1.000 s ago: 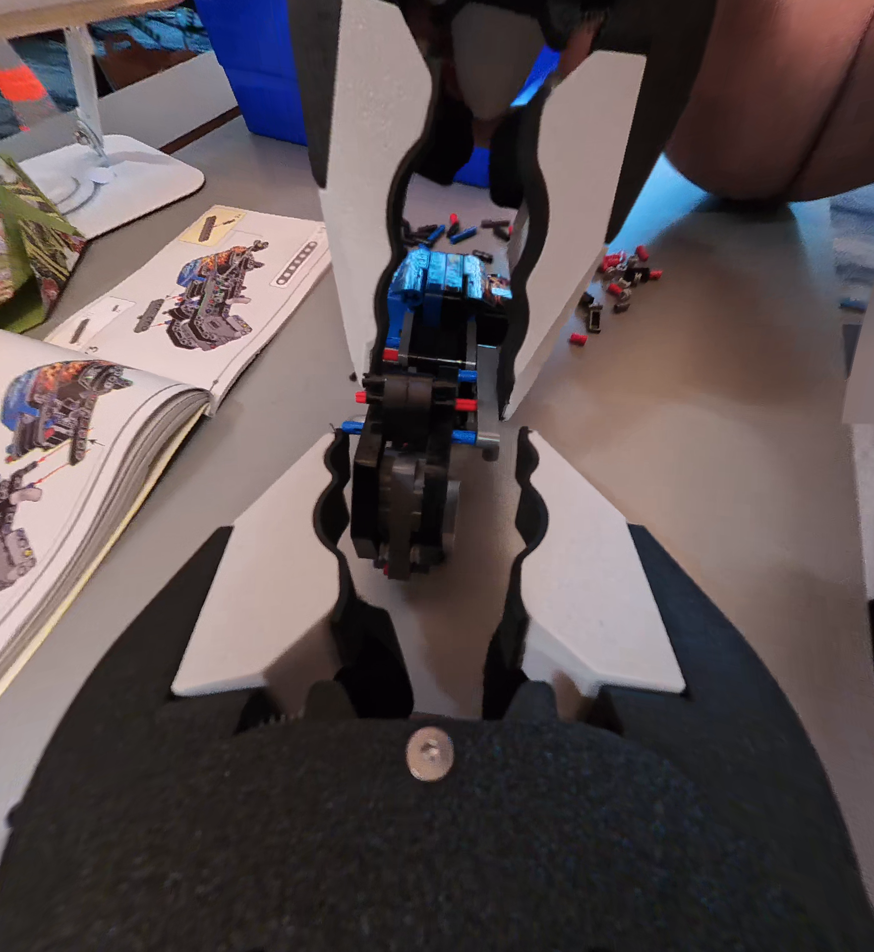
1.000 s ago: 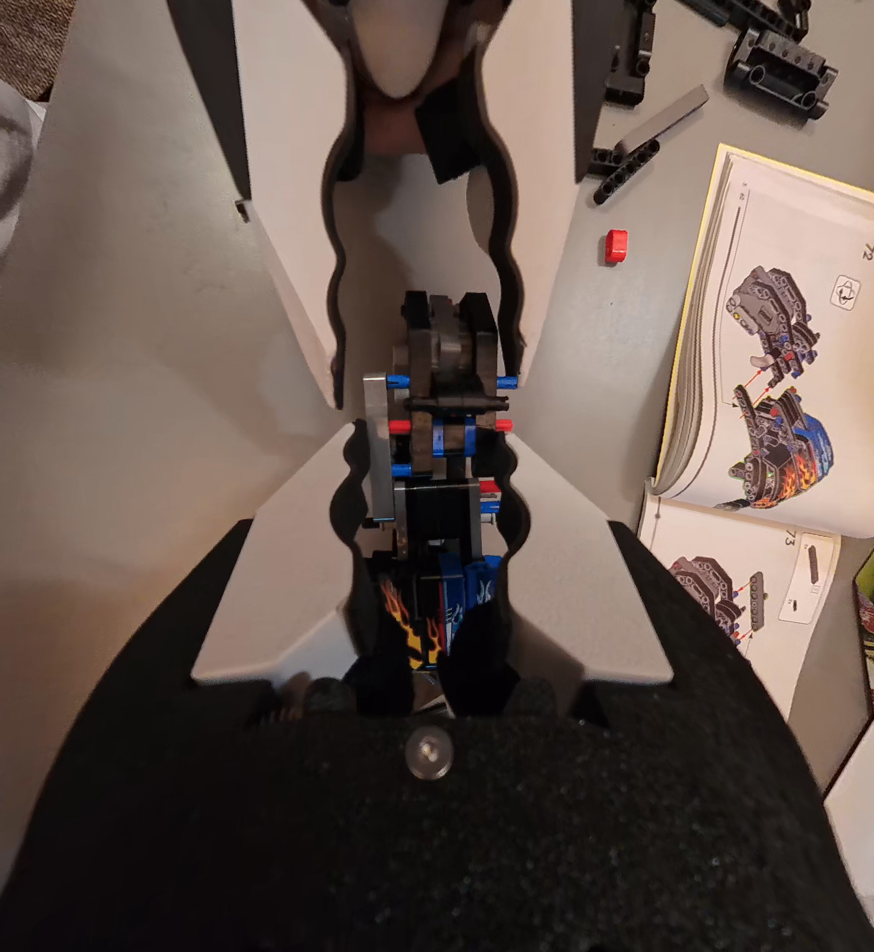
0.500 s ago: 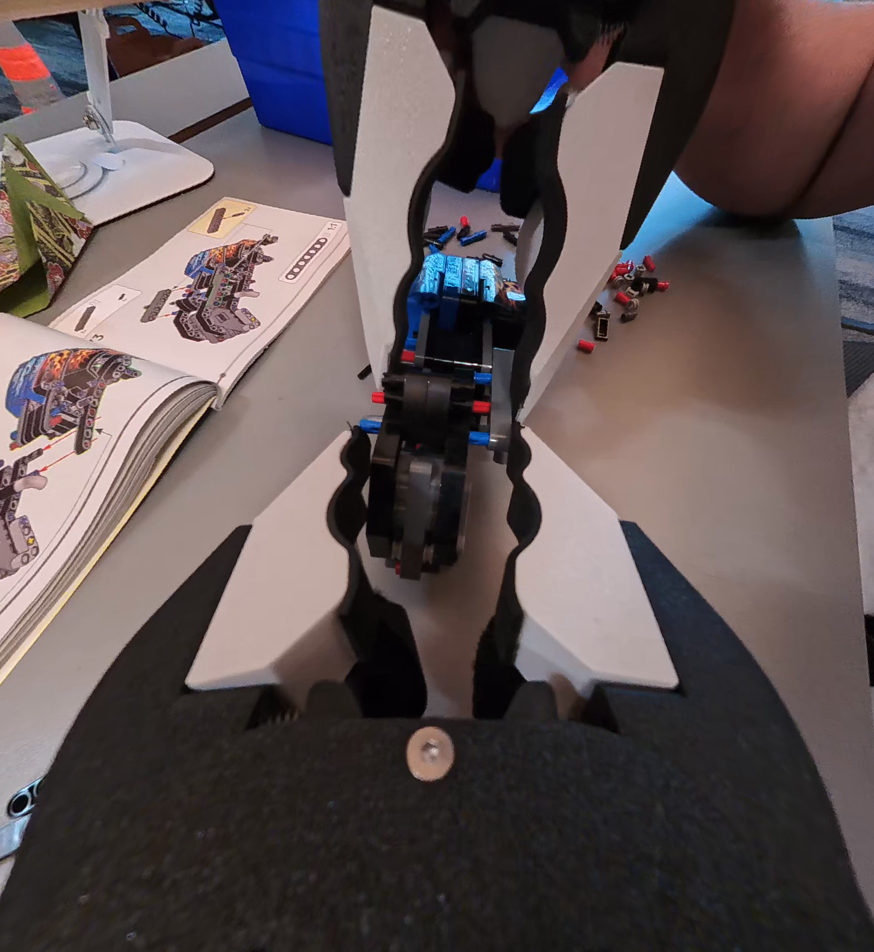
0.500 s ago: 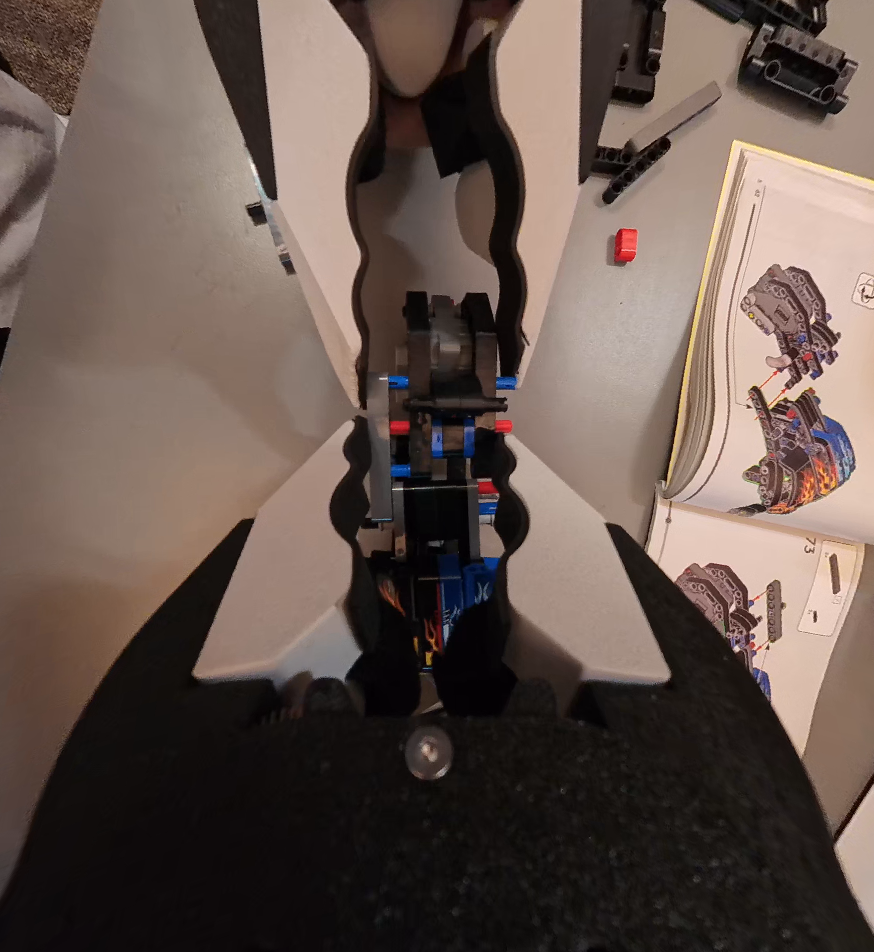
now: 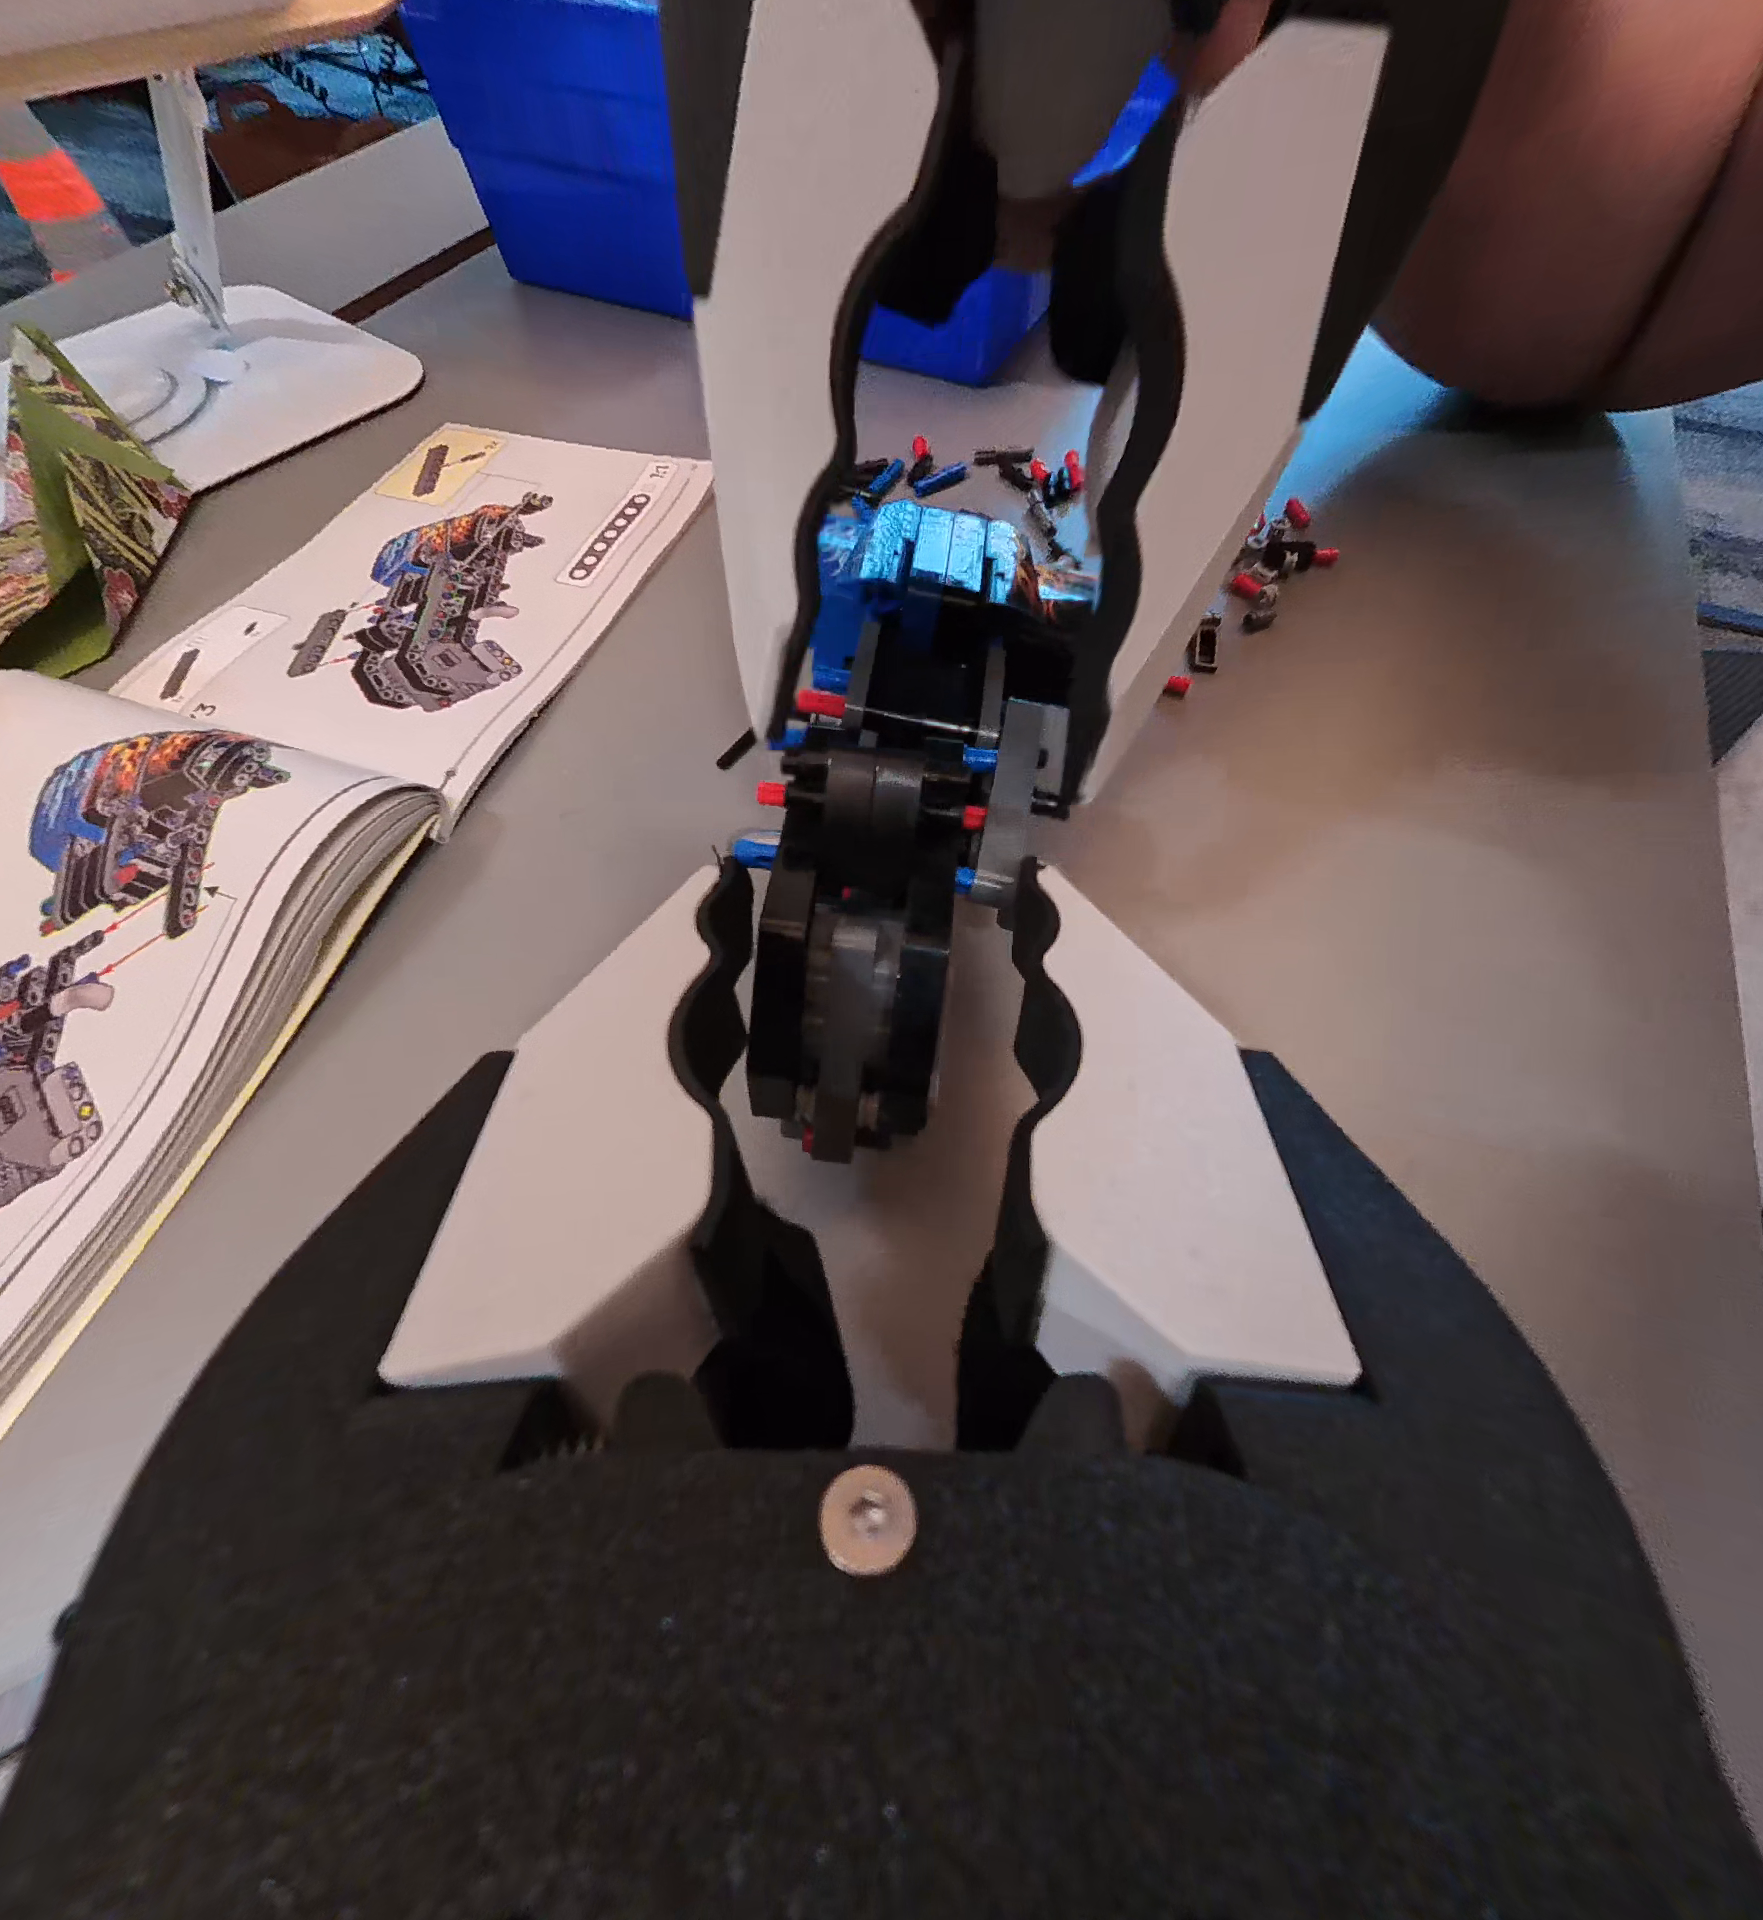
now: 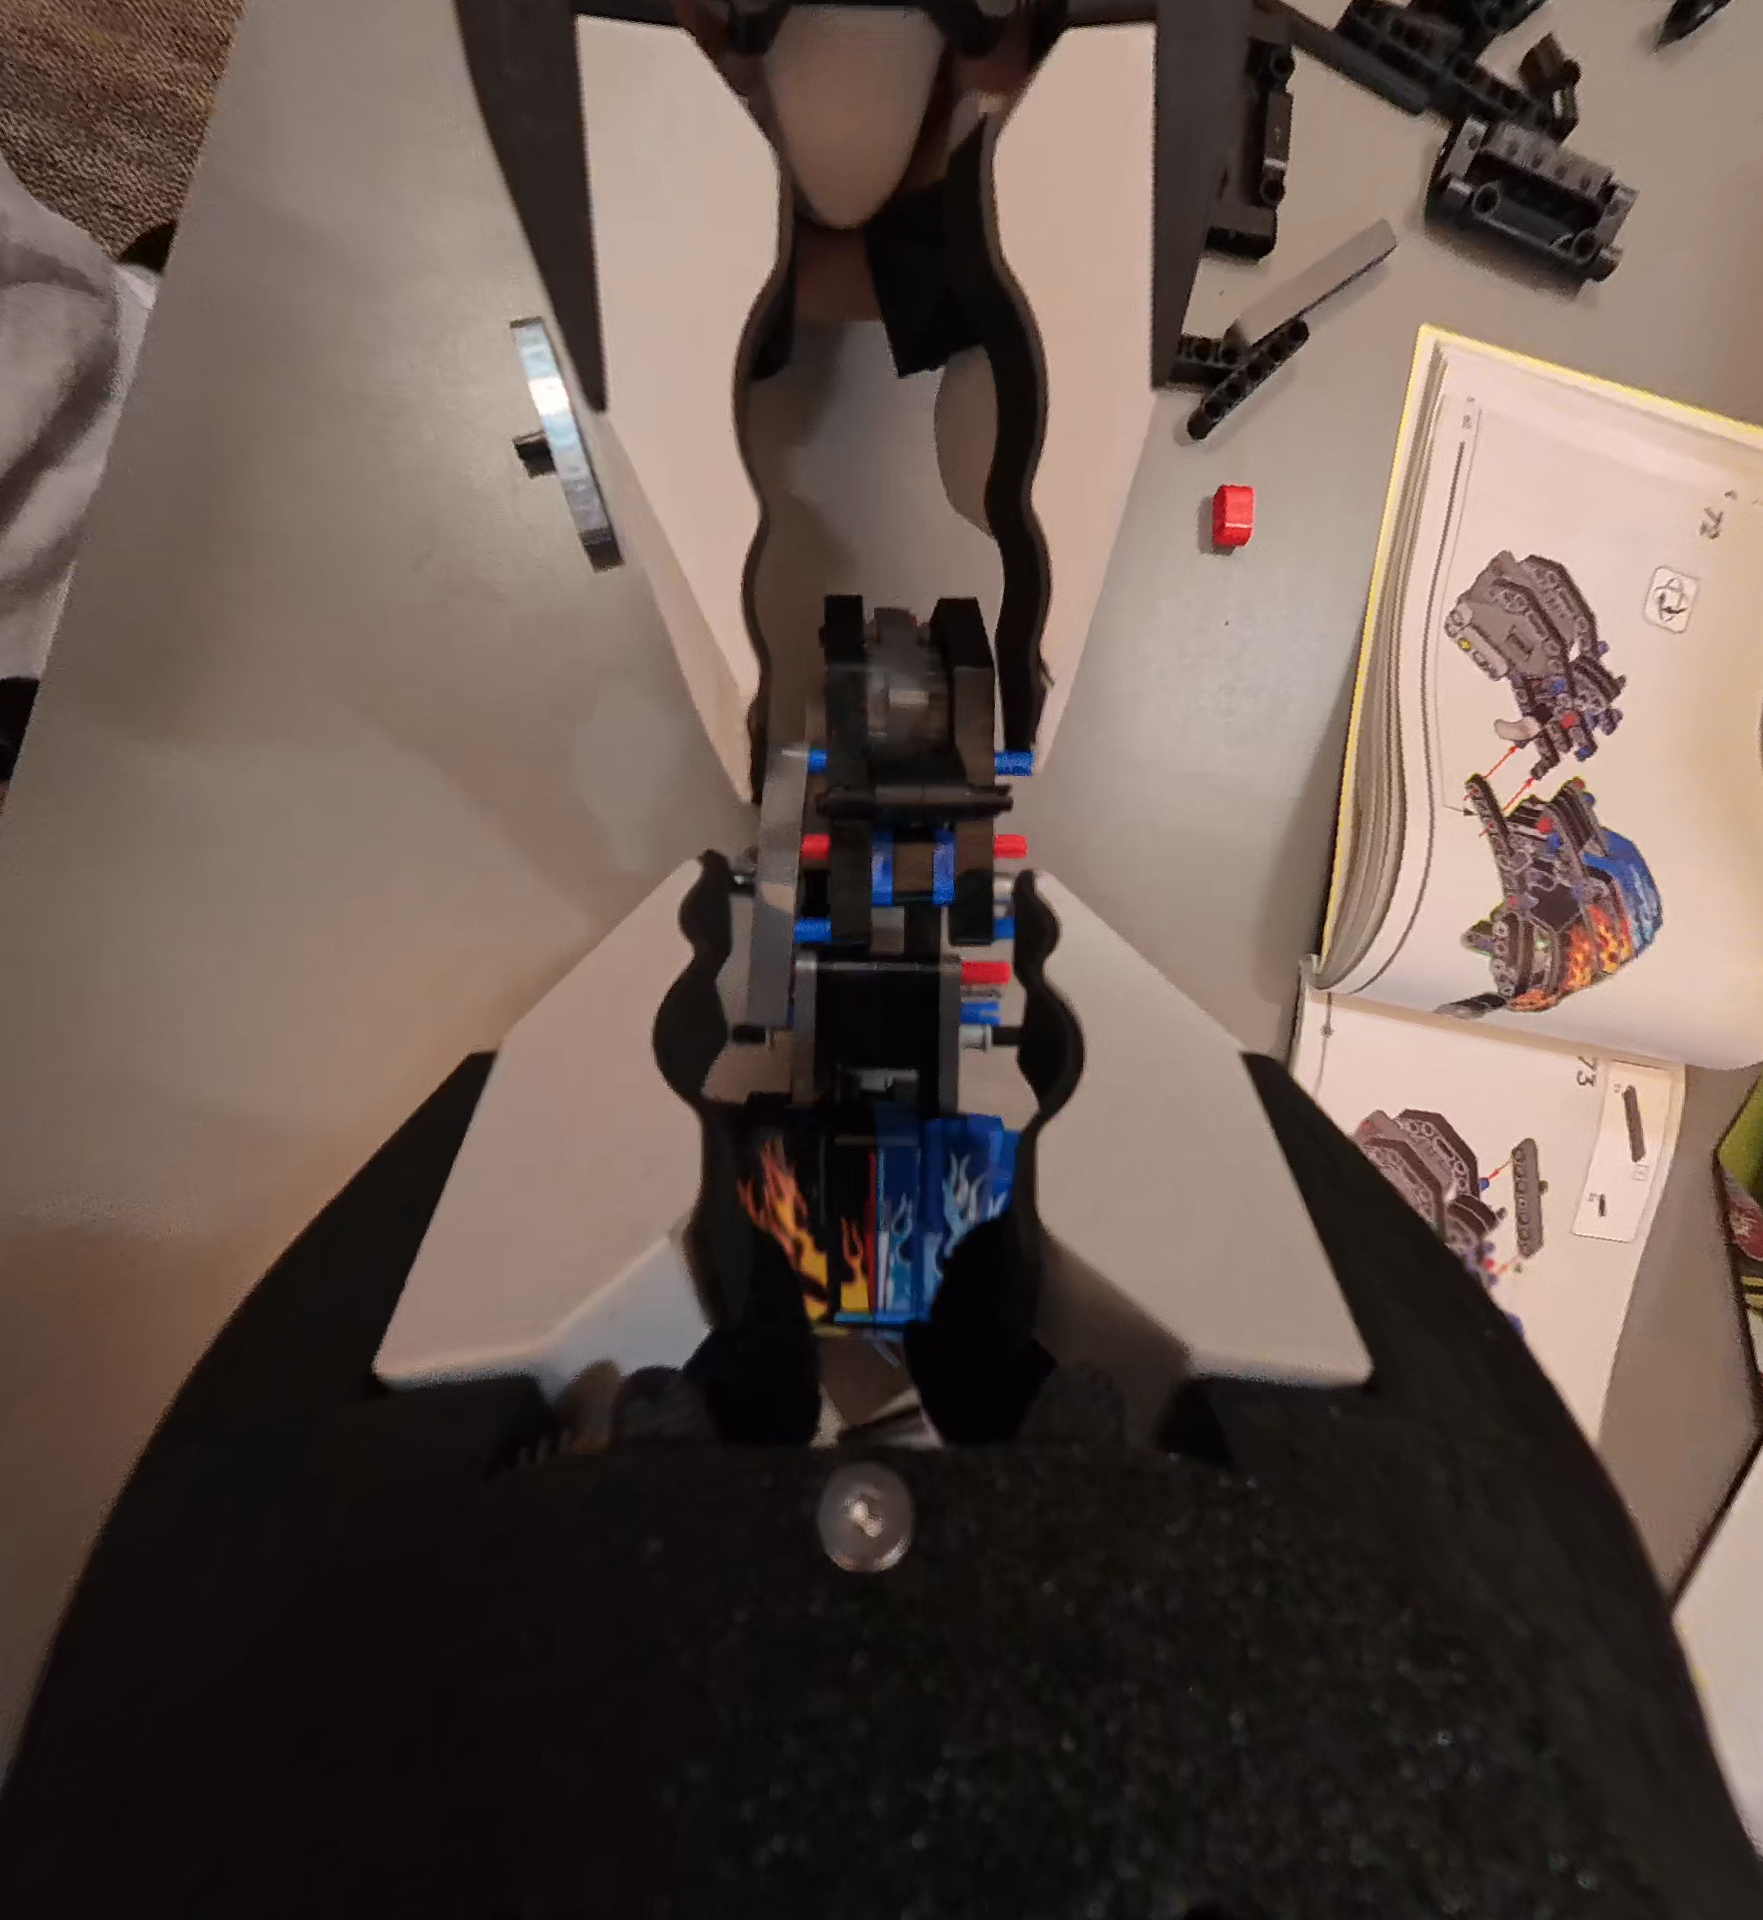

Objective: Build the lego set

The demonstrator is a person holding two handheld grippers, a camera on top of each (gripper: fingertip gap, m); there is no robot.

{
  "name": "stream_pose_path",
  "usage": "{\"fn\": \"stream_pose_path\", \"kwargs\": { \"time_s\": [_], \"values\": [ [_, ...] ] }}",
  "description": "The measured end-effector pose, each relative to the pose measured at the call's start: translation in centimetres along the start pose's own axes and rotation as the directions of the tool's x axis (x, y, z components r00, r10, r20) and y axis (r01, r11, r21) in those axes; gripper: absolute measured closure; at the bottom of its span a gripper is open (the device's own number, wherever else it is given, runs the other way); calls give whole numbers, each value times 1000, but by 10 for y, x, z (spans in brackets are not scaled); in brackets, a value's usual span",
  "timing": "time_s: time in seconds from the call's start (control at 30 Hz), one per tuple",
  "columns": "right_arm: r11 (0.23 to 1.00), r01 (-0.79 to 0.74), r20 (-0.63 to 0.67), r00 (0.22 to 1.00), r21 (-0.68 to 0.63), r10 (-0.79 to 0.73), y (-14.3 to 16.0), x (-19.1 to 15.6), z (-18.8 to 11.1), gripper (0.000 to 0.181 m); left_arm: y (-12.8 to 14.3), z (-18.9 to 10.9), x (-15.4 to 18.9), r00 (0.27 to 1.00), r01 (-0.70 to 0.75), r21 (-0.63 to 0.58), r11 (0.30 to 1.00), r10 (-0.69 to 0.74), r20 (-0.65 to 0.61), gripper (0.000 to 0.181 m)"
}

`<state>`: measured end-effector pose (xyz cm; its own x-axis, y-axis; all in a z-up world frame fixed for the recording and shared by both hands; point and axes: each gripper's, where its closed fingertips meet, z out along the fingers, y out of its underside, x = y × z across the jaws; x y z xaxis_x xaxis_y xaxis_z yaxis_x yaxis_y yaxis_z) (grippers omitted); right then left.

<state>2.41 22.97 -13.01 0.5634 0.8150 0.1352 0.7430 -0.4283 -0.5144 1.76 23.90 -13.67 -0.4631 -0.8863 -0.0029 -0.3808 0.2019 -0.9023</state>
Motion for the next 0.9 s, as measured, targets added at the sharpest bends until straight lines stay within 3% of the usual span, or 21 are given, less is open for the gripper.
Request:
{"fn": "stream_pose_path", "kwargs": {
  "time_s": [0.03,0.17,0.27,0.43,0.53,0.73,0.9],
  "values": [
    [1000,6,-12,1000,0,-6,3,2,-4,124,1,0,0,1000,-6,-10,1000,6,-3,133],
    [1000,27,-4,1000,8,-27,12,3,-5,115,4,0,-1,999,-42,-32,999,43,12,131],
    [998,49,2,999,-38,-49,21,5,2,113,5,2,-2,999,-47,-43,998,47,15,114],
    [997,-64,101,993,-37,68,27,9,8,115,-7,-2,-2,999,-3,-25,1000,2,-40,101],
    [994,-106,160,981,-36,110,26,6,9,124,-11,3,-2,998,-30,-66,997,26,-64,104],
    [1000,19,33,999,8,-19,17,15,6,122,-4,13,-5,987,-23,-164,986,-4,-159,126],
    [999,33,25,999,23,-33,14,15,10,123,-4,15,-7,981,-21,-181,983,-14,-192,126]
  ]
}}
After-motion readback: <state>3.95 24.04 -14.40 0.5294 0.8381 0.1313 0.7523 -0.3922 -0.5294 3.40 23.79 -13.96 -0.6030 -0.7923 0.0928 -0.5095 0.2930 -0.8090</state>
